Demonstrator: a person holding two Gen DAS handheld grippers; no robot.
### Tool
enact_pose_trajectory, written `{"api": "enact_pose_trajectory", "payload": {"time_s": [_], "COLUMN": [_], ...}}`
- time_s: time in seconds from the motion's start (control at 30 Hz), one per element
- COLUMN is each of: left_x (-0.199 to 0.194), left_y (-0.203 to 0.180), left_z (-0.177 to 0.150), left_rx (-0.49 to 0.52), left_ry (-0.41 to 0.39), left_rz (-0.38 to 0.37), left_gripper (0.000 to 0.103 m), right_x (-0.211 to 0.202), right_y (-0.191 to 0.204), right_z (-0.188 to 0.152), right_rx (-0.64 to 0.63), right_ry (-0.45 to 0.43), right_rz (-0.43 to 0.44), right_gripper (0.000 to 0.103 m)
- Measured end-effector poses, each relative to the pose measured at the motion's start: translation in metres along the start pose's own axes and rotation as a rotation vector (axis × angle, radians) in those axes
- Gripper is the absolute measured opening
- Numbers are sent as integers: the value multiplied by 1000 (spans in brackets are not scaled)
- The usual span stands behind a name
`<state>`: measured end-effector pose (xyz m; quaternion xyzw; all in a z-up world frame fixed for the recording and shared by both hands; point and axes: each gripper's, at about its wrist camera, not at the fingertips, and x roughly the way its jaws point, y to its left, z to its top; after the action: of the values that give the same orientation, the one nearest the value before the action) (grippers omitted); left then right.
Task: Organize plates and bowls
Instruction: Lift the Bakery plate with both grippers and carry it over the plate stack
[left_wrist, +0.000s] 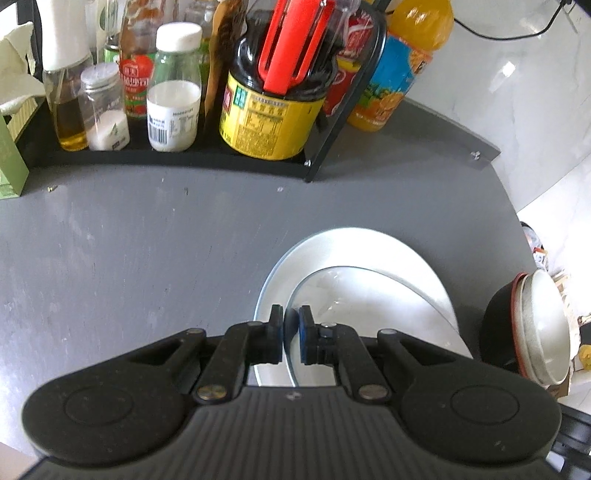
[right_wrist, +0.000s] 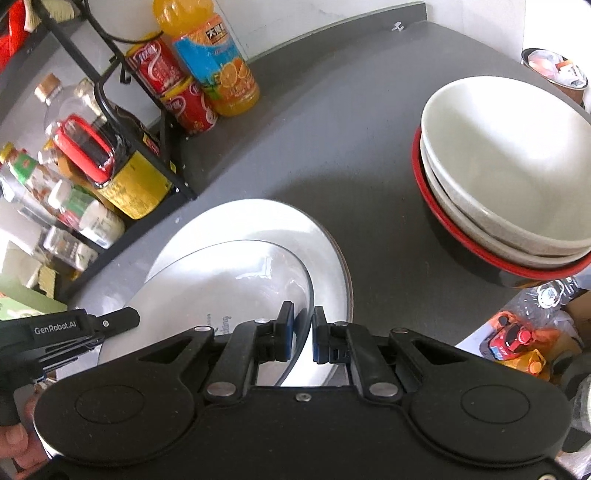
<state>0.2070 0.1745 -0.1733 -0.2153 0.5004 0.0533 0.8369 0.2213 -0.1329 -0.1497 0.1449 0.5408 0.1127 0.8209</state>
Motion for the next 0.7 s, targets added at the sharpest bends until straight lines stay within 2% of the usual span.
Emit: {"api": "enact_pose_trajectory", "payload": {"time_s": [0.17, 0.37, 0.7], "left_x": [10, 15, 26], "left_y": [0, -8, -20], "left_z": [-6, -8, -4], "left_rx": [15, 73, 155], "left_ry": [25, 5, 16], "left_rz": [9, 35, 60], "left_gripper": [7, 9, 12], "right_x": [3, 4, 12], "right_y": [2, 13, 10], "right_z": [-4, -6, -1], "right_rx": [-29, -134, -159], "right_ry": [7, -7, 1], "right_rz": [-29, -76, -71], "right_gripper": [10, 12, 13]}}
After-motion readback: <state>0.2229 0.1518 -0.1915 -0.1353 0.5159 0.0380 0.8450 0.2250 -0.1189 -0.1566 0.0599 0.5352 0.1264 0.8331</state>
